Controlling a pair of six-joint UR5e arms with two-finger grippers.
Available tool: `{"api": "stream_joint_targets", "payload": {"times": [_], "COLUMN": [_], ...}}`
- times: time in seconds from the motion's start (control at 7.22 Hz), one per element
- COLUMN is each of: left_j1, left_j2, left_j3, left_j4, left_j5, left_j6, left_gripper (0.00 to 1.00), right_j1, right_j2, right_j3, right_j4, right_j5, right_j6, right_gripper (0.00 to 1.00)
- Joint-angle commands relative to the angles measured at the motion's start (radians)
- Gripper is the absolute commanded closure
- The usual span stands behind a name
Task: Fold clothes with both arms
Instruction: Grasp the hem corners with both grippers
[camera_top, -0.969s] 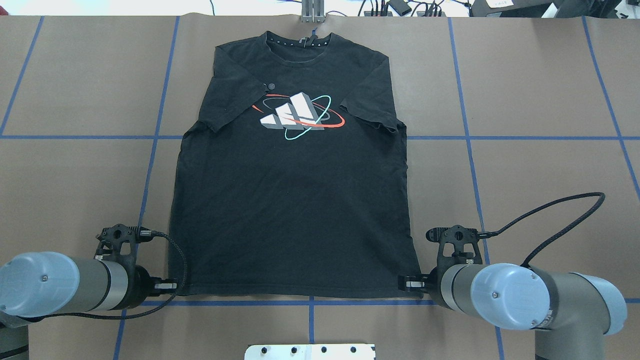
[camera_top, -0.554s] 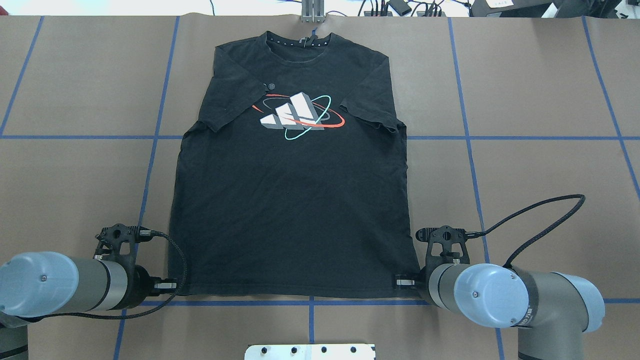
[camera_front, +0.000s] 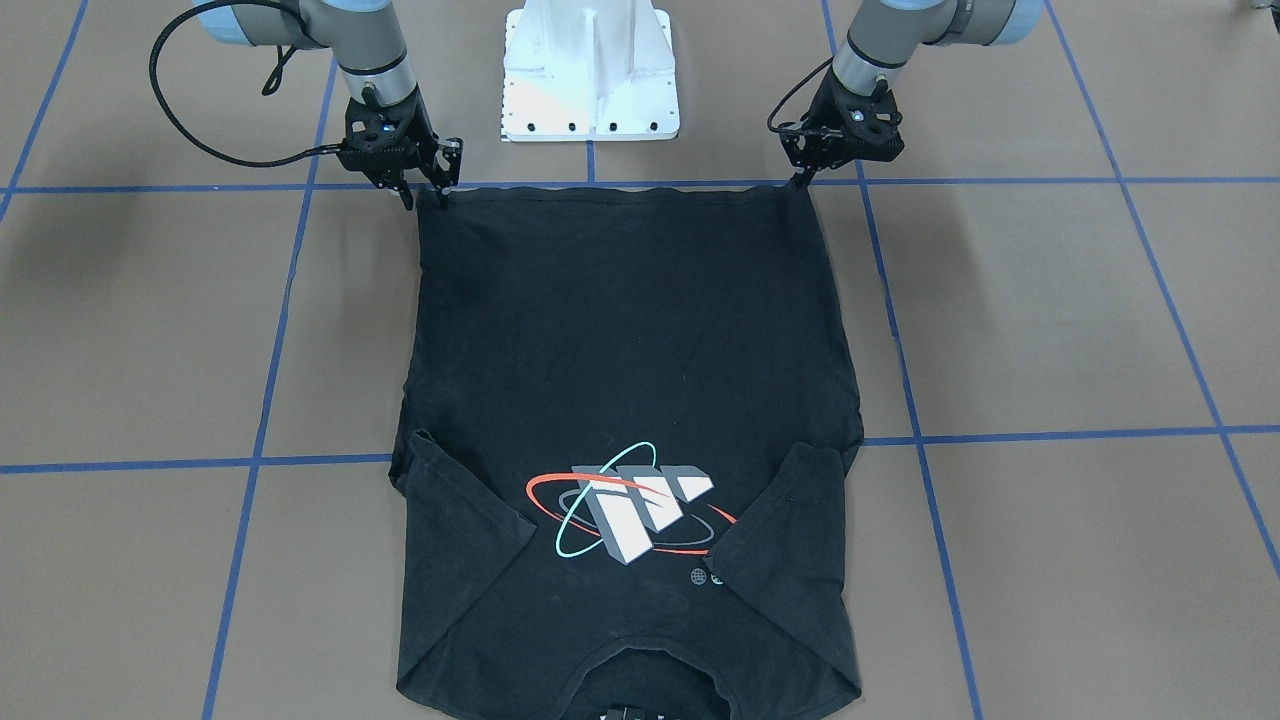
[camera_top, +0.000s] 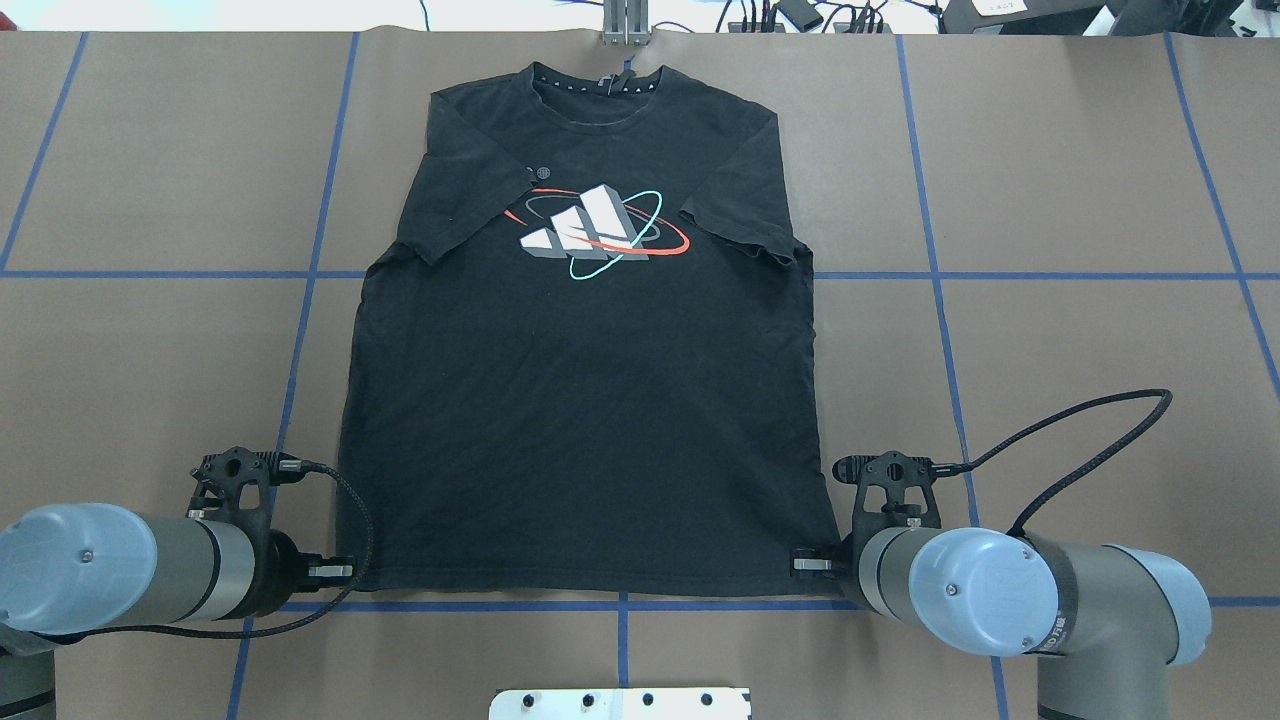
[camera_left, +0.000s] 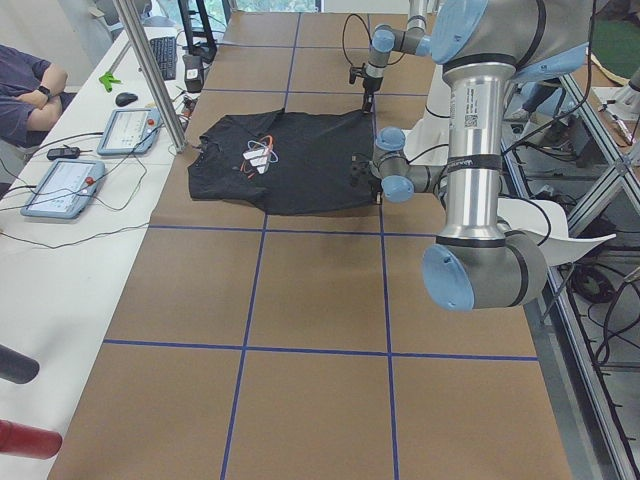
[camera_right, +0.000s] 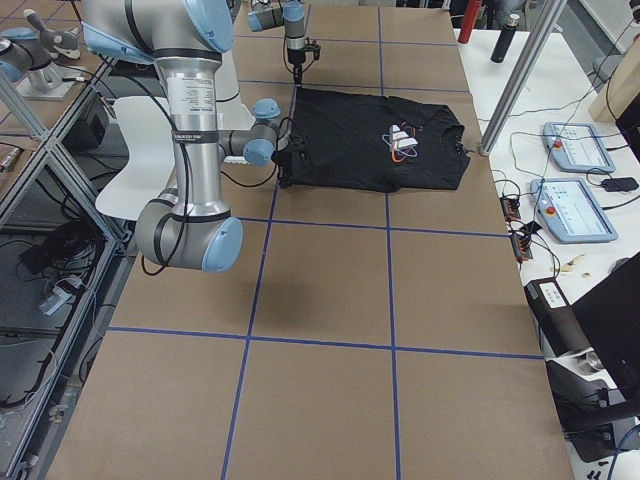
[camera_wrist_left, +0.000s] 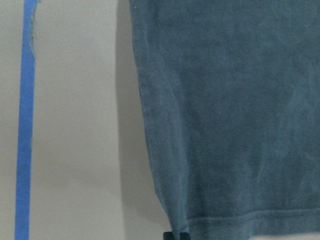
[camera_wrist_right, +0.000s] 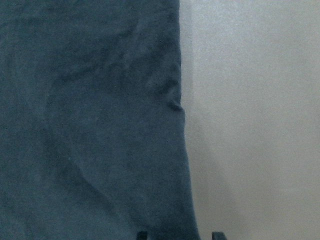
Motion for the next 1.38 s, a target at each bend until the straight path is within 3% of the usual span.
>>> {"api": "stream_joint_targets", "payload": {"times": [0.0,0.42,0.55,0.69,0.83,1.25], "left_j1": [0.000,0.000,0.000,0.000,0.000,-0.008], "left_j2": [0.003,0.001,0.001,0.001,0.001,0.004], "left_j3": [-0.002,-0.002,-0.002,-0.004,-0.004,-0.049], "left_j4": [0.002,0.002,0.002,0.002,0.002,0.011], "left_j5": [0.000,0.000,0.000,0.000,0.000,-0.009], "left_j6": [0.000,0.000,0.000,0.000,0.000,0.005], "left_gripper": [1.00,1.00,1.00,1.00,1.00,1.00], "right_j1": [0.001,0.001,0.001,0.001,0.001,0.006], "right_j2": [-0.003,-0.004,-0.004,-0.004,-0.006,-0.039], "right_j3": [0.006,0.010,0.010,0.010,0.013,0.077], "right_j4": [0.000,0.000,0.000,0.000,-0.002,-0.011], "right_j5": [0.003,0.004,0.006,0.009,0.012,0.033], "right_j6": [0.000,0.000,0.000,0.000,-0.002,-0.005], "right_gripper": [0.64,0.65,0.69,0.79,1.00,1.00]}}
